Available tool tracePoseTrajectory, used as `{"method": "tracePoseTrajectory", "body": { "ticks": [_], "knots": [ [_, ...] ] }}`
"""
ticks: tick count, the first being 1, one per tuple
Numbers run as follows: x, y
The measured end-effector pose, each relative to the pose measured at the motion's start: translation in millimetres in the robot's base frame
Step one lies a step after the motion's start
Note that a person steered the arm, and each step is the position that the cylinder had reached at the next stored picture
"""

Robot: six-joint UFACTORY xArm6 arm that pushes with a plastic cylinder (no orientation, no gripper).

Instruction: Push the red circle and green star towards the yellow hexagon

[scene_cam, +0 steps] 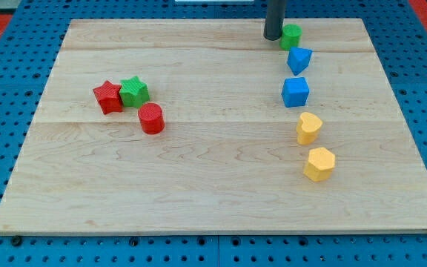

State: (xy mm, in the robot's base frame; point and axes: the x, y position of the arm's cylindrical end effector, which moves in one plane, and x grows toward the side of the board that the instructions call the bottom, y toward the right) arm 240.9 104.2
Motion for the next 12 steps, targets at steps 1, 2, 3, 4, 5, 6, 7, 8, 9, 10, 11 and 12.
{"method": "tracePoseTrajectory", "body": {
  "ticks": [1, 2, 3, 4, 5, 6, 7, 8, 9, 10, 11, 12],
  "knots": [
    [0, -32],
    [0, -55],
    [-4, -59],
    [-5, -124],
    [21, -179],
    [27, -189],
    [29, -202],
    [30, -224],
    [36, -237],
    [69, -233],
    [99, -231],
    [111, -253]
  ]
}}
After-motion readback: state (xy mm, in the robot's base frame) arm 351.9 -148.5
